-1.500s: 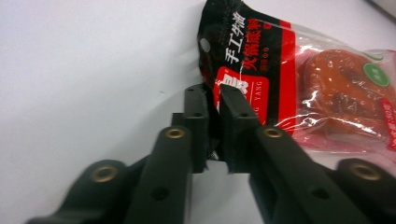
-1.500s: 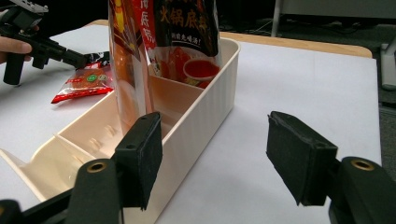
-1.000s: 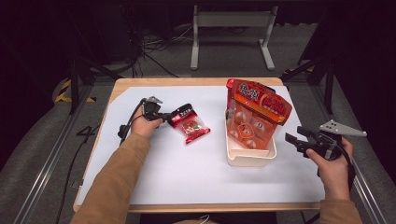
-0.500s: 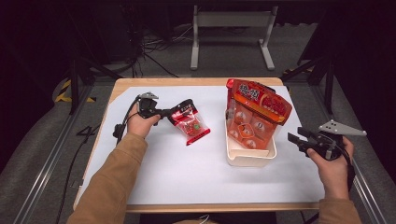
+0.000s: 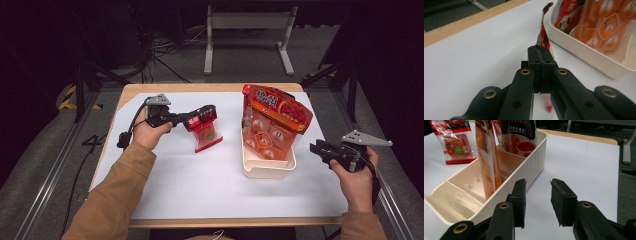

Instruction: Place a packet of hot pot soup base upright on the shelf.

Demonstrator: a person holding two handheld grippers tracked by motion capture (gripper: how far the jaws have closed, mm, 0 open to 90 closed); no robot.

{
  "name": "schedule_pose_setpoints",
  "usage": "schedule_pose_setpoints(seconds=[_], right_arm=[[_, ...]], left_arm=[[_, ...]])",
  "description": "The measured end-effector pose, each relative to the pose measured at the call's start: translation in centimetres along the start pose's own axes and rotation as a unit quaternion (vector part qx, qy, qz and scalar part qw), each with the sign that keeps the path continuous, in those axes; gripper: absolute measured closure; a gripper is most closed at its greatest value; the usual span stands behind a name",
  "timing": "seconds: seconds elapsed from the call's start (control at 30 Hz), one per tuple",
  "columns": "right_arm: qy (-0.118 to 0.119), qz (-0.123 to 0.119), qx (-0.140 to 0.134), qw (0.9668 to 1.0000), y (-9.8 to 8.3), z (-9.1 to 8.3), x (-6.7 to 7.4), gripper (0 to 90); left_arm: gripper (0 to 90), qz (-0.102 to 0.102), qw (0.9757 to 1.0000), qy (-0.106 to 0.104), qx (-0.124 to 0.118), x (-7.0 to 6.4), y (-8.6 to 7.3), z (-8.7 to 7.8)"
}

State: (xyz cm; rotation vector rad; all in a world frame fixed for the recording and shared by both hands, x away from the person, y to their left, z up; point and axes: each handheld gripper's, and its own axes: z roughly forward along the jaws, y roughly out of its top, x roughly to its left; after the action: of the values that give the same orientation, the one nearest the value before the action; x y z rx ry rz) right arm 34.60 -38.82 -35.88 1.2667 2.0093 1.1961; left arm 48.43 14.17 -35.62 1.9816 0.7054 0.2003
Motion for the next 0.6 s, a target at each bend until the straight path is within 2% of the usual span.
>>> schedule_pose_setpoints(seconds=[0.03,0.1,0.13,0.2,0.37,0.6], right_arm=[[0.000,0.000,0.000,1.0000,0.0,0.0,0.0,64.0],[-0.002,-0.002,0.004,1.0000,-0.1,0.1,-0.1,62.8],[-0.002,-0.002,0.004,1.0000,-0.1,0.1,-0.1,62.8],[-0.006,-0.004,0.012,0.9999,-0.2,0.3,-0.1,62.6],[-0.009,-0.006,0.017,0.9998,-0.2,0.3,-0.1,61.5],[-0.013,-0.008,0.026,0.9995,-0.5,0.6,-0.4,59.1]], left_arm=[[90.0,0.000,1.0000,0.000,0.000,0.0,0.0,0.0],[90.0,0.020,0.9998,-0.004,-0.002,-0.9,0.6,-0.5],[90.0,0.020,0.9998,-0.004,-0.002,-0.9,0.6,-0.5],[90.0,0.042,0.9990,-0.012,0.003,-2.0,1.3,-0.9],[90.0,0.056,0.9982,-0.019,0.009,-2.8,2.0,-1.5],[90.0,0.077,0.9962,-0.039,0.009,-4.1,3.0,-3.0]])
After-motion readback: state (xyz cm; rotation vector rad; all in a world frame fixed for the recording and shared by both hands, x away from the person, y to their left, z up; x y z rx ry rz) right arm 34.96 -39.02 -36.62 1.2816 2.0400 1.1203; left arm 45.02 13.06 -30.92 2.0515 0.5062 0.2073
